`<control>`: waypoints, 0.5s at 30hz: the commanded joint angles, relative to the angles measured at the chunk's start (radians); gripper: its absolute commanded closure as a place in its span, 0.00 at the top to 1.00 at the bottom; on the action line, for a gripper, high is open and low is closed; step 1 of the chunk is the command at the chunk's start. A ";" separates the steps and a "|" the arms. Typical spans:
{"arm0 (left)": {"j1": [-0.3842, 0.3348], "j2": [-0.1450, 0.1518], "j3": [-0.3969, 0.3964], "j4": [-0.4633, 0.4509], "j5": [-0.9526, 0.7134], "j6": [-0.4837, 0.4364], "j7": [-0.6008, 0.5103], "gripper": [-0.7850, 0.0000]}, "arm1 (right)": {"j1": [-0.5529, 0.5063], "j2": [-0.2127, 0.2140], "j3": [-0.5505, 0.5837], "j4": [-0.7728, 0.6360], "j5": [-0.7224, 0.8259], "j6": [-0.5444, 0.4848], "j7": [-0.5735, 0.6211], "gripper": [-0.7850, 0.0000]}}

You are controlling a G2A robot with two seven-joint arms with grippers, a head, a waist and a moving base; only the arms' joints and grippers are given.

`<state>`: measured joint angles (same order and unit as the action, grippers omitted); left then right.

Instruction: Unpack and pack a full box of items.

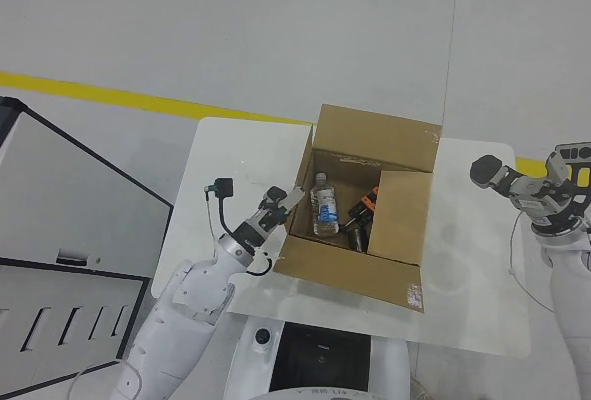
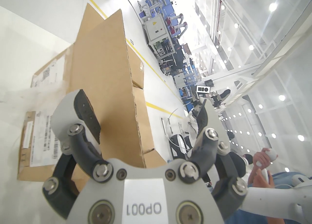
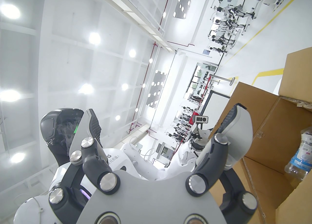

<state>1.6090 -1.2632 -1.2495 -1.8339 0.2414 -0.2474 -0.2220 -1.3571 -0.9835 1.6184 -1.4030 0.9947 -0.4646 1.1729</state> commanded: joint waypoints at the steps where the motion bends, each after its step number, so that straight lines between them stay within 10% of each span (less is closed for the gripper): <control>1: -0.008 -0.004 0.027 -0.003 -0.024 0.009 -0.006 1.00 | 0.000 0.000 0.000 0.000 0.000 0.000 0.000 1.00; 15: -0.063 -0.017 0.123 0.042 -0.096 0.073 -0.080 1.00 | 0.000 0.000 0.000 0.000 0.000 0.000 0.000 1.00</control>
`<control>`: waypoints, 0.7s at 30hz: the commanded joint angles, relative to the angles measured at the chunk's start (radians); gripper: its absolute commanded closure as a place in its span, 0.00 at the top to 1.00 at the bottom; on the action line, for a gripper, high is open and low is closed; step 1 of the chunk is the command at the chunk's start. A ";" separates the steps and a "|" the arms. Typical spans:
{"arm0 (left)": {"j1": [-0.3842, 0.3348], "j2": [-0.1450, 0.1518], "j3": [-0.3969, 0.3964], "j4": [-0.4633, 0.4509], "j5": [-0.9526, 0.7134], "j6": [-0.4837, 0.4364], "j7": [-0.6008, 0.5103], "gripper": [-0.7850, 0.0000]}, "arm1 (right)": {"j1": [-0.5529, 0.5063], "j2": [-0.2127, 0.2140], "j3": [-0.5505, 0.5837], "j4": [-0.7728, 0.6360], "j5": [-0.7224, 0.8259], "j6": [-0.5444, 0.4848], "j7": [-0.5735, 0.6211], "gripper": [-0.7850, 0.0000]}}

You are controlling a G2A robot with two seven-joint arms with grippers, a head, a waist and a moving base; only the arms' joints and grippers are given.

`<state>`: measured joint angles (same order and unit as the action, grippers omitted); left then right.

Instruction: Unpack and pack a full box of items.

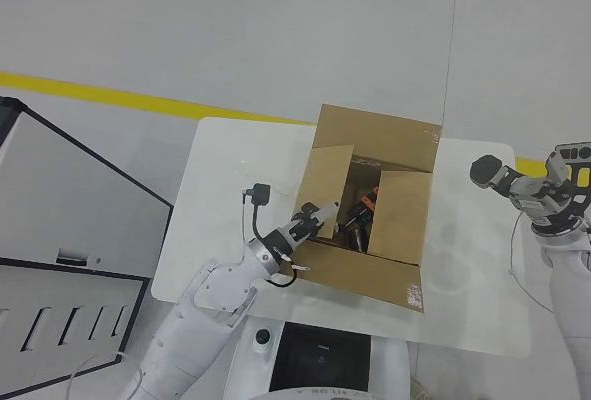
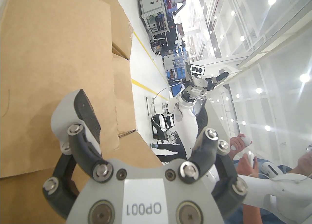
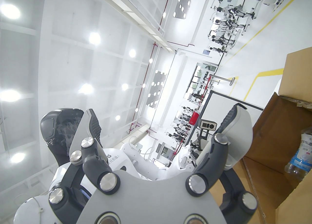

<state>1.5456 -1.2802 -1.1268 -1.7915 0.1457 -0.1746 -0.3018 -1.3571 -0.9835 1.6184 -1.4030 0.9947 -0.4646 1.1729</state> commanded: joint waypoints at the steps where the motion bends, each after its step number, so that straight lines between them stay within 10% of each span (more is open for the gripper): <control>1: 0.000 0.000 0.000 0.000 0.000 0.000 0.000 1.00 | 0.000 0.000 0.000 0.000 0.000 0.000 0.000 1.00; 6: -0.029 -0.001 0.026 0.000 0.100 0.112 -0.009 0.89 | 0.000 0.000 0.000 0.000 0.000 0.000 0.000 1.00; 21: -0.213 -0.051 0.170 0.201 0.131 0.212 0.127 1.00 | 0.000 0.000 0.000 0.000 0.000 0.000 0.000 1.00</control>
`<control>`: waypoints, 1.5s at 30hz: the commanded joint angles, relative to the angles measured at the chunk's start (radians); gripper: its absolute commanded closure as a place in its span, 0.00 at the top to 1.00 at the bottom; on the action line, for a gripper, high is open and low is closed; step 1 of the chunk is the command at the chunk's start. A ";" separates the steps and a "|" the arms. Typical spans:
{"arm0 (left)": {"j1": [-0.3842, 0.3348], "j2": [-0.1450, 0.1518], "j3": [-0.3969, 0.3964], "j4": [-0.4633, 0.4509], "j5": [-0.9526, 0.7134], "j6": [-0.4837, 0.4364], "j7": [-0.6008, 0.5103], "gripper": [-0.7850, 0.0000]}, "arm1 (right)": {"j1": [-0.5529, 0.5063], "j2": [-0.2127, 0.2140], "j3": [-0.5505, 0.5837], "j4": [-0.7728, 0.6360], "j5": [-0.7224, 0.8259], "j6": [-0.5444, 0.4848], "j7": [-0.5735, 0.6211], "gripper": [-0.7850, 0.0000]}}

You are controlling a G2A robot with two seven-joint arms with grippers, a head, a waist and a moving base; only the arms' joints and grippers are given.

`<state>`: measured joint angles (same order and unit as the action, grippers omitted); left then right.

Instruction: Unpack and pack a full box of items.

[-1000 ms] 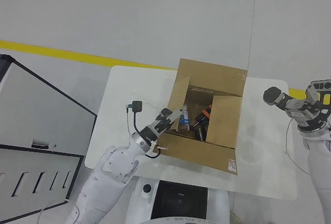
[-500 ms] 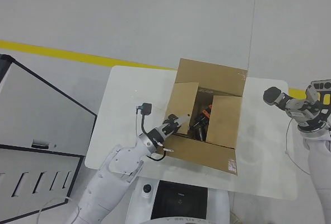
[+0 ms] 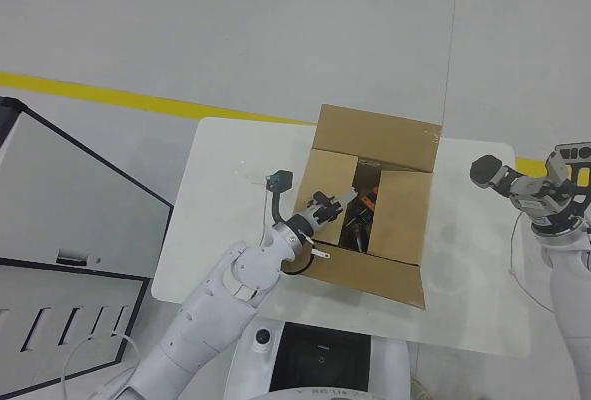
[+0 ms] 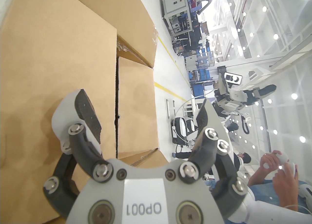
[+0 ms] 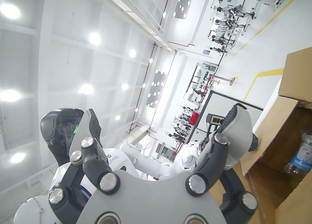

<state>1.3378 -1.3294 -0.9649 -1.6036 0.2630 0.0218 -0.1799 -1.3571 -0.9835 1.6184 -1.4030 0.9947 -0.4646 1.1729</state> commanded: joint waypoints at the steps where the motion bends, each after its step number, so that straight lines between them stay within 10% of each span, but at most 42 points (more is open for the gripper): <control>1: -0.010 -0.004 0.017 0.028 0.030 0.030 0.010 1.00 | 0.000 0.000 0.000 0.000 0.000 0.000 0.000 1.00; 23: 0.136 0.019 -0.108 -0.155 -0.007 0.053 -0.062 1.00 | 0.000 0.000 0.000 0.000 0.000 0.000 0.000 1.00; 45: 0.173 -0.001 -0.044 -0.211 -0.118 -0.055 0.021 1.00 | 0.000 0.000 0.000 0.000 0.000 0.000 0.000 1.00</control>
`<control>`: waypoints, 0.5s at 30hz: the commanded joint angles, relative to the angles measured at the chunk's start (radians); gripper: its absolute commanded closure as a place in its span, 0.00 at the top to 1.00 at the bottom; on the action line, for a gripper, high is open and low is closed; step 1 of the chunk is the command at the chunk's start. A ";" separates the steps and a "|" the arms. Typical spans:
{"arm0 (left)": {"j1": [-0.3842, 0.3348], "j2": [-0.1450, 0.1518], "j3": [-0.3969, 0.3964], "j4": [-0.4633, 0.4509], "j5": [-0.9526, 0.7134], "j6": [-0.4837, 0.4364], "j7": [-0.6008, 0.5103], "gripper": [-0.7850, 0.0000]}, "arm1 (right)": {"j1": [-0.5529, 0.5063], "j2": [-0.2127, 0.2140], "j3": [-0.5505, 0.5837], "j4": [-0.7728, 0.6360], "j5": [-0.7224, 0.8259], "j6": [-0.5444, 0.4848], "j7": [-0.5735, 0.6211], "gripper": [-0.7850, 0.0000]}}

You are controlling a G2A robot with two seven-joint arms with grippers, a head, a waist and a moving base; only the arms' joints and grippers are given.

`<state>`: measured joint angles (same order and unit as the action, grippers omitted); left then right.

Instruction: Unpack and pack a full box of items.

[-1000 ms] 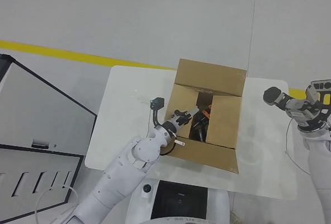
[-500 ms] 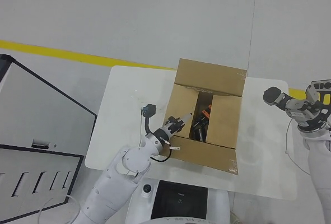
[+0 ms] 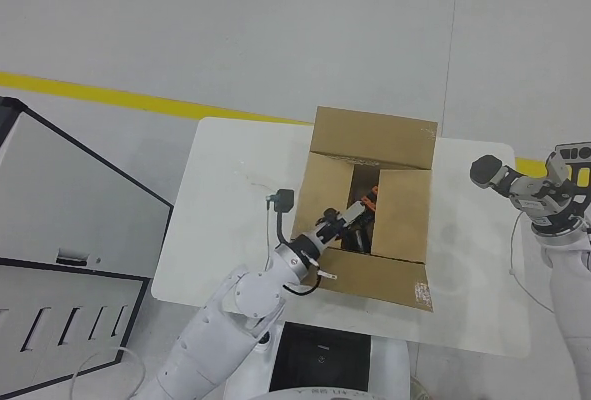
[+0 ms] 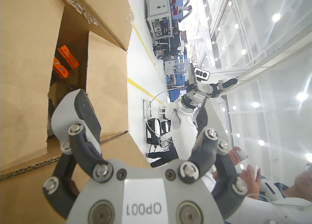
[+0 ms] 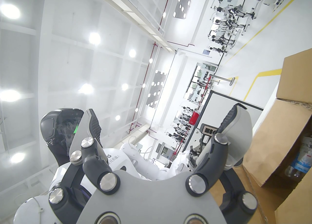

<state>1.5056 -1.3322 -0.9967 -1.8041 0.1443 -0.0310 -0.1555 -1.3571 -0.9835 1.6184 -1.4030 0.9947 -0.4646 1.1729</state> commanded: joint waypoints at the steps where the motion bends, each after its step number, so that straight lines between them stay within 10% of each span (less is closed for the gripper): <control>1: 0.007 0.005 -0.023 -0.022 0.009 -0.003 -0.007 1.00 | 0.000 0.000 0.000 0.000 0.000 0.000 0.000 1.00; 15: 0.212 0.049 -0.310 -0.313 -0.074 -0.008 -0.069 1.00 | 0.072 -0.009 -0.041 0.066 -0.116 -0.020 -0.118 1.00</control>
<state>1.6945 -1.2858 -1.2860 -2.0980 0.0867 -0.0355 -0.2185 -1.3054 -0.9897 1.5928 -1.3694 0.8922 -0.4731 1.0702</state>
